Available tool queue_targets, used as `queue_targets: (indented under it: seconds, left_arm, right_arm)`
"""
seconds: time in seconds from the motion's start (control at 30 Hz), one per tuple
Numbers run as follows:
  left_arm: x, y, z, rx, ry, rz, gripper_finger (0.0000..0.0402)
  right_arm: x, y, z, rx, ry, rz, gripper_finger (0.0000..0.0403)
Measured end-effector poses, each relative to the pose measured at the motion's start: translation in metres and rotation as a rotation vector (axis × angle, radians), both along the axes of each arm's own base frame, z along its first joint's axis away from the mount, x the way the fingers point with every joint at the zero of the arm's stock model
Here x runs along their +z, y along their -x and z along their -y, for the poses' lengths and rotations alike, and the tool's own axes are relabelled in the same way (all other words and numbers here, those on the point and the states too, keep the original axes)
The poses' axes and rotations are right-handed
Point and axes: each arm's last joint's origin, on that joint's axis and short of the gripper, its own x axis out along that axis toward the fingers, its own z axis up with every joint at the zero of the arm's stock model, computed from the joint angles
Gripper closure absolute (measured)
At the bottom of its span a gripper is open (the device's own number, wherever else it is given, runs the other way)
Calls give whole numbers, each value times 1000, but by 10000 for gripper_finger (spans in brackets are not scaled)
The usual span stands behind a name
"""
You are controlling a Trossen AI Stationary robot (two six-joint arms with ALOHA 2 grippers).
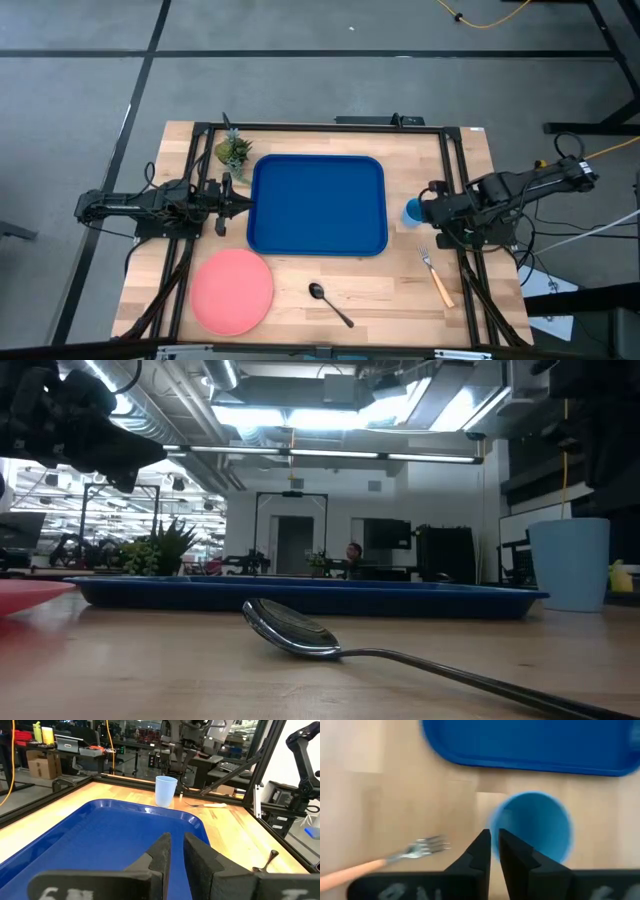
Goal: Pick and place plate/cup/fork/spoon on tray
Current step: Put the light blue cup on the top right of the blue tray
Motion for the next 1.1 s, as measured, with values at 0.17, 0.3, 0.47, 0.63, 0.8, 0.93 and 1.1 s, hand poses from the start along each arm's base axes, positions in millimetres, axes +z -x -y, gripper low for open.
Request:
queue_targets:
  seconds: [0.17,0.3,0.47,0.63,0.8,0.93,1.1]
  left_arm:
    - [0,0,0,0,0,0,357]
    - [0,0,0,0,0,0,357]
    - [0,0,0,0,0,0,357]
    - [0,0,0,0,0,0,357]
    - [0,0,0,0,0,0,357]
    - [0,0,0,0,0,0,357]
    - [0,0,0,0,0,0,357]
  right_arm:
    - [-3,-4,0,-5,36,-11,327]
    - [-5,-7,-1,-9,40,-26,271]
    - [-9,-11,-2,-58,28,-49,225]
    - [-13,-15,-3,-103,21,-75,217]
    - [-19,-22,-5,-112,36,-123,217]
    - [-26,-28,-7,-179,31,-162,217]
    - [-36,-37,-9,-250,56,-213,217]
